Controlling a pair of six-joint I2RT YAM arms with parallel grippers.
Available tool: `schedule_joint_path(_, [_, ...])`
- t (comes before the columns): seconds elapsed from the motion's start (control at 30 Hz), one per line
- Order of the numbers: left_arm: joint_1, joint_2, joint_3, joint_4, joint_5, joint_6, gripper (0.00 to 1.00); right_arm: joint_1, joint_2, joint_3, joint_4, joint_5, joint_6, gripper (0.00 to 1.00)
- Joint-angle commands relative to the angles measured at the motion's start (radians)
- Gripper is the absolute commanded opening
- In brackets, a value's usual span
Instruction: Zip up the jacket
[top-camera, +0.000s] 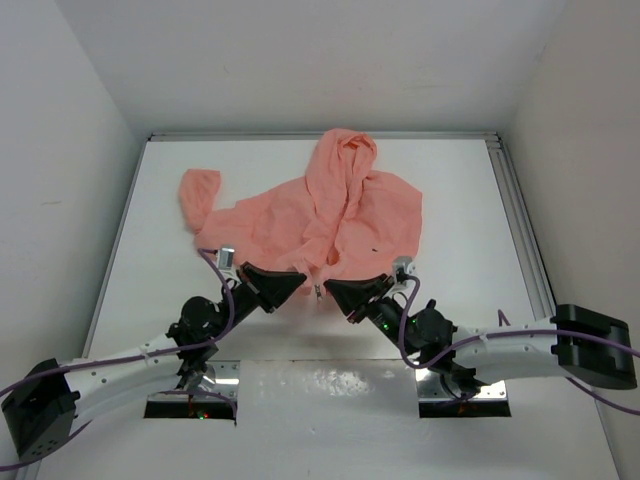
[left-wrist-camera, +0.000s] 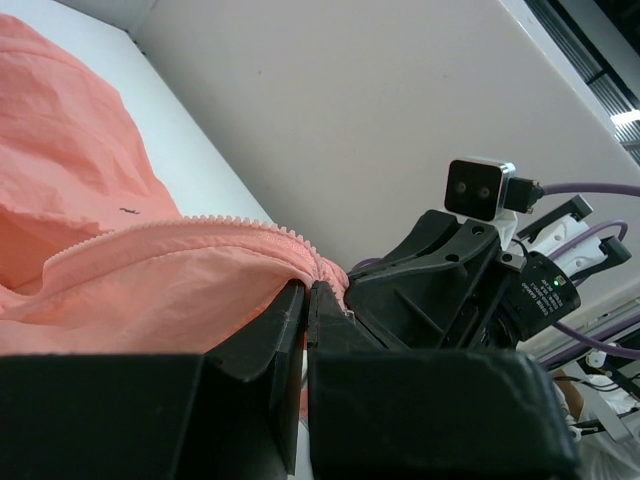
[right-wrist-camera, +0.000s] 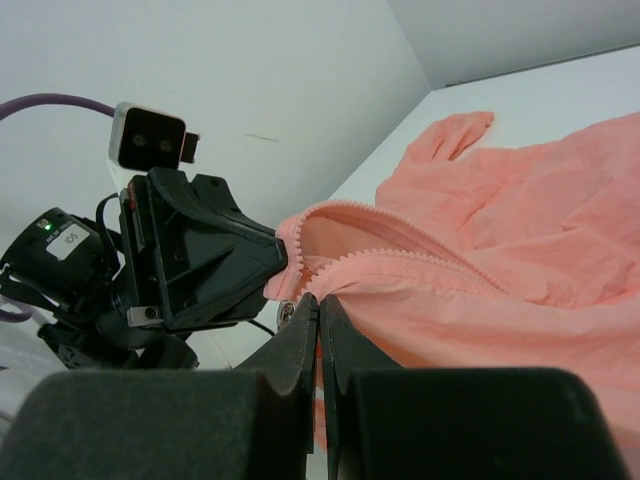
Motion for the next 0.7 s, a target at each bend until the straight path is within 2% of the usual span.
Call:
schedule_joint_path(0.0, [-0.005,0.001,-0.022,0.059,-0.010,0.011,0.00,0.003,-0.016,0.004,0.062,-0.003,0.021,0.00])
schedule_joint_path(0.67, [-0.005,0.023,-0.033,0.095,0.039,0.003,0.00,0.003,0.003,0.029,0.030,-0.003,0.015,0.00])
